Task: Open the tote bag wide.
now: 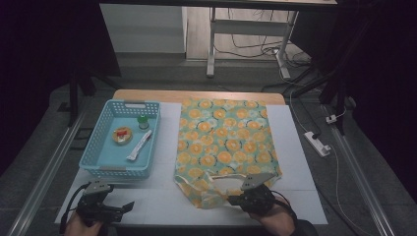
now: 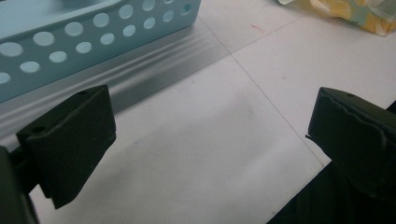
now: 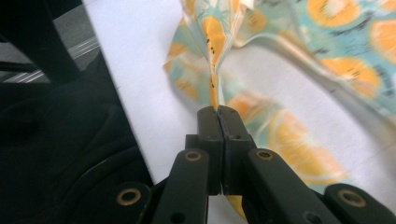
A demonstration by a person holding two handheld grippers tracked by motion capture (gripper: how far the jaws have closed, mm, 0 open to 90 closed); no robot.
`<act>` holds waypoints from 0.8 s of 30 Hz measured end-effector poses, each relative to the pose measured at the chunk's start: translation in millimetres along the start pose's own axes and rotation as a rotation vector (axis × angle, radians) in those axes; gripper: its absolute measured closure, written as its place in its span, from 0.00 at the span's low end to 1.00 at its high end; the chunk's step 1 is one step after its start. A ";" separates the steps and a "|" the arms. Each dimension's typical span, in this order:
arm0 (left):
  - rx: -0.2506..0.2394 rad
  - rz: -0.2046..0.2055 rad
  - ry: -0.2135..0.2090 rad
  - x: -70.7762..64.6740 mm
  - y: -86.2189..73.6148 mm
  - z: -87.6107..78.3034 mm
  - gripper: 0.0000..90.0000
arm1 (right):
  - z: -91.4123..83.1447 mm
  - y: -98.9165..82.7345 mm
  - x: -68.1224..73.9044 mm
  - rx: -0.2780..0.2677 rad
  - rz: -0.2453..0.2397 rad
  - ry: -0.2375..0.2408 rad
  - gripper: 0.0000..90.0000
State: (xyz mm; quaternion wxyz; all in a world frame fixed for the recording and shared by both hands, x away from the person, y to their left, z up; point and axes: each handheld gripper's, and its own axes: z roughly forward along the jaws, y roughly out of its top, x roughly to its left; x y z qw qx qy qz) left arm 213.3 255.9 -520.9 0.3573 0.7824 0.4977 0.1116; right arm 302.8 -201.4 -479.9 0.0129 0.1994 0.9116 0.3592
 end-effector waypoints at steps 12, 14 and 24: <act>-0.001 -0.004 -0.001 0.5 0.0 0.1 0.01 | -2.3 25.8 -27.0 -0.039 -0.009 -0.045 0.99; 0.000 -0.005 -0.001 0.7 0.0 0.0 0.01 | -1.5 30.3 -31.0 -0.040 -0.011 -0.053 0.99; 0.000 -0.007 -0.002 1.0 -0.1 0.0 0.01 | 3.6 52.2 -55.2 -0.046 -0.005 -0.077 0.99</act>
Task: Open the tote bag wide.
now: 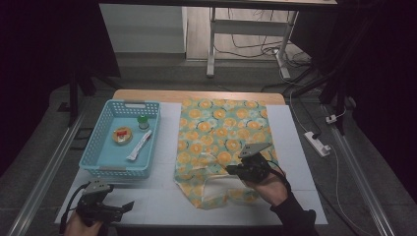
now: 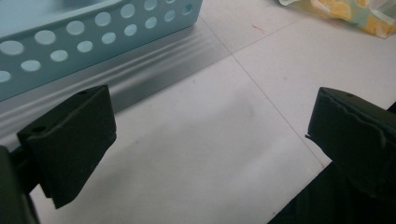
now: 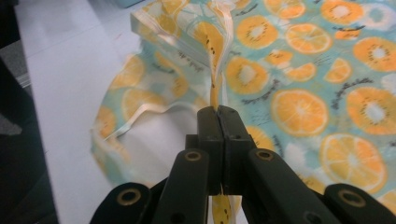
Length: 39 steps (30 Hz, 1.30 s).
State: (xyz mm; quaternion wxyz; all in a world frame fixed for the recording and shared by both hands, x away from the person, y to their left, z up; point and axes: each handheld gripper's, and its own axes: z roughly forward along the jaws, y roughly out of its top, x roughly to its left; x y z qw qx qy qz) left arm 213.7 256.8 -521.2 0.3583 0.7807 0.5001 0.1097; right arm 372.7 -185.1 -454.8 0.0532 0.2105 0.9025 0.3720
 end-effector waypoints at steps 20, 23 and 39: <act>-0.002 -0.001 0.000 0.3 -0.2 -0.3 0.01 | 18.3 37.4 -55.1 -0.058 0.048 -0.095 0.99; -0.002 -0.002 0.000 0.3 -0.2 -0.3 0.01 | 22.1 41.4 -63.5 -0.059 0.047 -0.111 0.99; 0.001 0.000 -0.002 0.4 -0.2 -0.1 0.01 | 58.2 52.7 -105.2 -0.042 0.077 -0.162 0.99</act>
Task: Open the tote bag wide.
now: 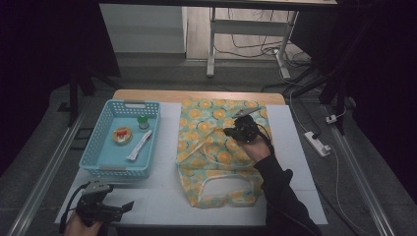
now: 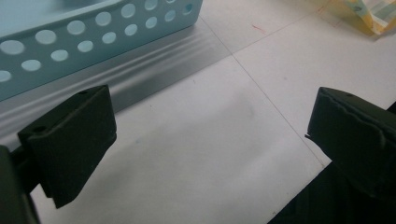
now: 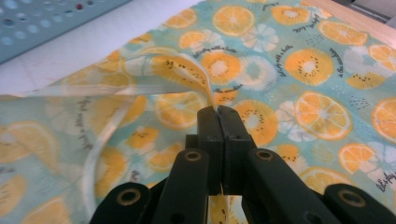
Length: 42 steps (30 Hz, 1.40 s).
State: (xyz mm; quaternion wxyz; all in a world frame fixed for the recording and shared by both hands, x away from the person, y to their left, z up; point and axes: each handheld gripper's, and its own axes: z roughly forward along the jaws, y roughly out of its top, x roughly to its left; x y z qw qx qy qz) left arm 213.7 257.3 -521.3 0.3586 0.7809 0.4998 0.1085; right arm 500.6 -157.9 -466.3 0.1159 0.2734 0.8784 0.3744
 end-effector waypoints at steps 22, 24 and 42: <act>0.004 0.009 0.003 -1.0 0.2 0.4 0.01 | 24.0 -15.6 -12.3 0.017 0.029 -0.022 0.81; 0.004 0.009 0.003 -1.1 0.2 0.3 0.01 | 20.1 -13.8 -11.7 0.004 0.025 -0.033 0.75; 0.005 0.006 0.005 -1.1 0.3 0.5 0.01 | -7.8 -12.9 5.0 -0.005 0.043 -0.002 0.23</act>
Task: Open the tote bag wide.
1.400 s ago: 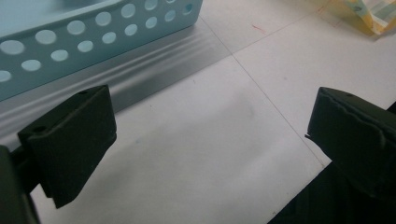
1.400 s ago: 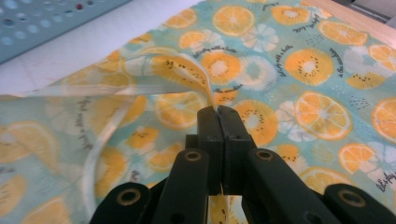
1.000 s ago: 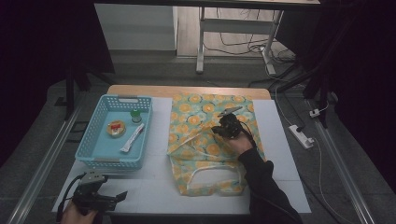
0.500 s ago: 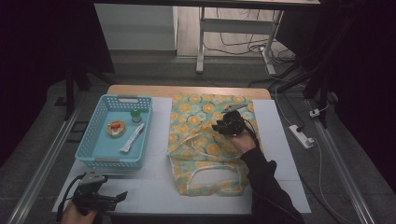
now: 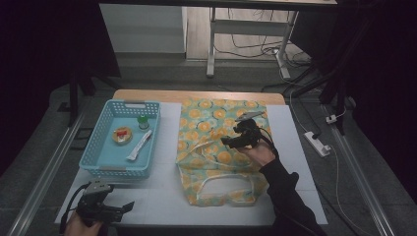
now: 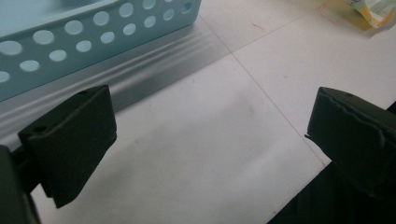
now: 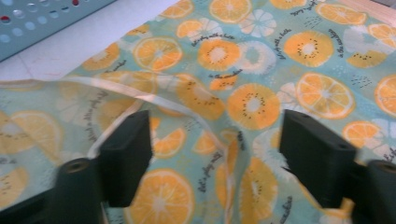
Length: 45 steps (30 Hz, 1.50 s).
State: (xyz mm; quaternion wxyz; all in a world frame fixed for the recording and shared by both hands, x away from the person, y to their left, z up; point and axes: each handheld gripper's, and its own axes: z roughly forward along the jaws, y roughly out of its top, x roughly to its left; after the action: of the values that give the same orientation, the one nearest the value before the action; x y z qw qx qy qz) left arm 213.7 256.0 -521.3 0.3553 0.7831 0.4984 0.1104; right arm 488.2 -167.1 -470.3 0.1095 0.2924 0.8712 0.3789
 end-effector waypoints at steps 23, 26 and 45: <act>0.001 0.000 0.000 -0.1 0.0 0.0 0.01 | 4.7 -41.3 41.3 0.141 -0.077 0.041 0.00; 0.001 0.000 0.000 0.1 0.0 -0.1 0.01 | 9.6 -49.1 39.8 0.167 -0.072 0.044 0.00; 0.002 0.003 0.003 -0.6 0.0 0.3 0.02 | 3.6 -63.2 55.9 0.191 -0.218 0.101 0.59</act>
State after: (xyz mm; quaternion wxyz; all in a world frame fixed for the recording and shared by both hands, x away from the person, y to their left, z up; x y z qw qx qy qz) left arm 213.6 255.2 -521.4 0.3534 0.7842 0.4978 0.1115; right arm 417.7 -166.1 -516.8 0.0775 0.1859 0.9342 0.2944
